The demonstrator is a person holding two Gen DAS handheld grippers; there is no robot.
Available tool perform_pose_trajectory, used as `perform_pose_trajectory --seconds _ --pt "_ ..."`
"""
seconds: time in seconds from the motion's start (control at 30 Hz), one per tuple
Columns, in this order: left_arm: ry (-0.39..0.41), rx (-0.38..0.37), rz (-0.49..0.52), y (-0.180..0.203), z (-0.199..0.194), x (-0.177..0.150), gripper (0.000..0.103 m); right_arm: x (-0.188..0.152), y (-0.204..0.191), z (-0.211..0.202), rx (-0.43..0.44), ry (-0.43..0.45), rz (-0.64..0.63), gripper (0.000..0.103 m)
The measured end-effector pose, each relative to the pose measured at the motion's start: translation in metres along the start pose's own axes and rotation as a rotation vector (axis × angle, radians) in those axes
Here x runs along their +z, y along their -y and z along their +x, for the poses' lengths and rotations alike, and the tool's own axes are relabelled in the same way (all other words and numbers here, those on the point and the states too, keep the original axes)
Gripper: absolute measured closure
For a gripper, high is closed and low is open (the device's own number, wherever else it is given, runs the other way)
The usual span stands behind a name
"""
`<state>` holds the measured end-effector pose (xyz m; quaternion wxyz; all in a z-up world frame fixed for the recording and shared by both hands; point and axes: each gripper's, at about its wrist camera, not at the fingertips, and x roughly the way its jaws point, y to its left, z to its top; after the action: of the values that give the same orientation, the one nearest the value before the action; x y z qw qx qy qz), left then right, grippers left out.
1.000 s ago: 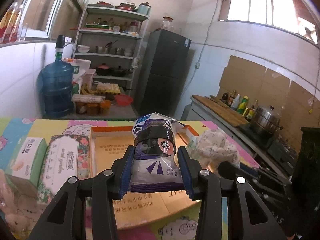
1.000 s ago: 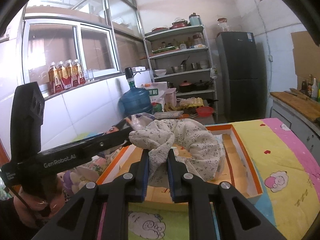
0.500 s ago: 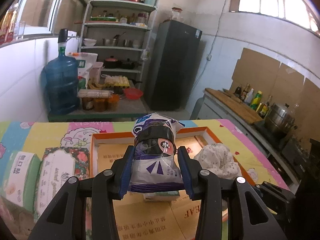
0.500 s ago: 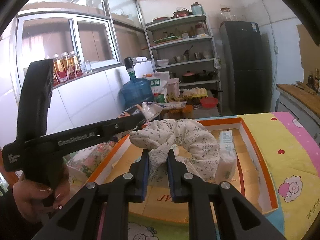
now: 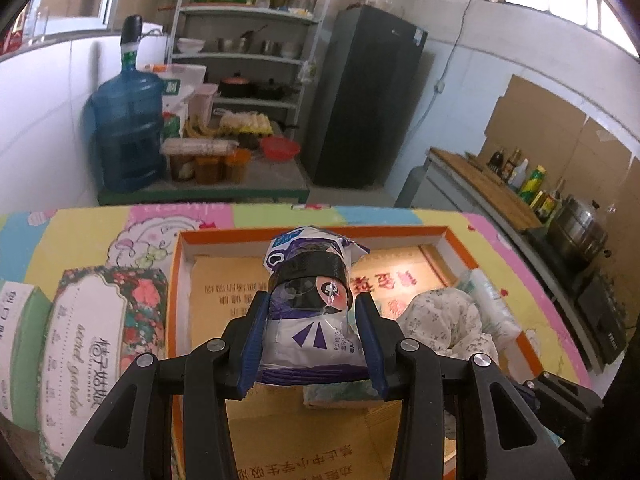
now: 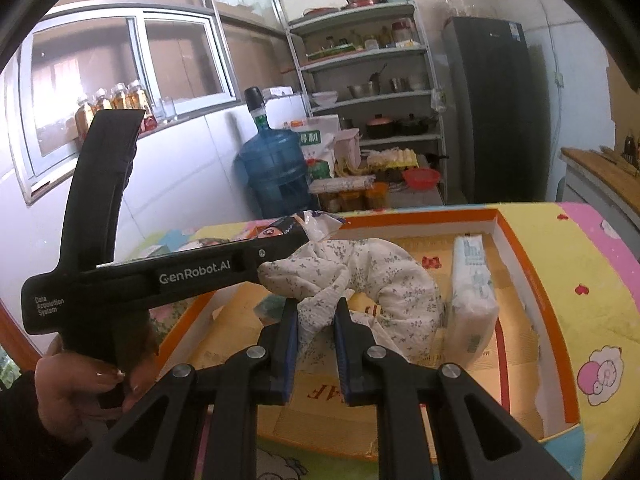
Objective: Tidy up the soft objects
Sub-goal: 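Lower the snack bag and scrunchie into the box lid and open both grippers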
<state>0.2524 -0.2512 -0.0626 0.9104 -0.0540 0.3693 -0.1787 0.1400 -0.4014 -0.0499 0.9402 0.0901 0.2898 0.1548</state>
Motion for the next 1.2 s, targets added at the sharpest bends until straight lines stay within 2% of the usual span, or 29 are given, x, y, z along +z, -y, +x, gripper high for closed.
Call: perform_pose_trajectory --seconds 0.4,0.53,0.57,0.63,0.73,0.83,1.2 --pt "-0.056 -0.007 -0.03 -0.004 0.015 -0.005 0.057 -0.003 0.008 0.018 0.015 -0.085 0.046 0.083" --pt "-0.056 -0.005 -0.035 -0.005 0.014 -0.007 0.055 -0.003 0.007 0.017 0.011 -0.082 0.046 0.072" --pt "-0.055 0.001 -0.033 -0.006 0.013 -0.007 0.051 -0.004 0.007 0.017 0.012 -0.082 0.045 0.069" --pt "-0.047 0.004 -0.032 -0.006 0.011 -0.006 0.044 -0.004 0.008 0.017 0.012 -0.082 0.043 0.067" --pt "-0.023 0.007 -0.033 -0.005 0.007 -0.005 0.042 -0.006 0.009 0.015 0.012 -0.081 0.04 0.067" --pt "-0.016 0.007 -0.028 -0.006 0.004 -0.006 0.032 -0.006 0.008 0.016 0.012 -0.08 0.04 0.067" --pt "0.038 0.026 0.009 0.003 -0.02 -0.002 0.031 -0.007 0.008 0.006 0.022 -0.041 0.032 0.067"
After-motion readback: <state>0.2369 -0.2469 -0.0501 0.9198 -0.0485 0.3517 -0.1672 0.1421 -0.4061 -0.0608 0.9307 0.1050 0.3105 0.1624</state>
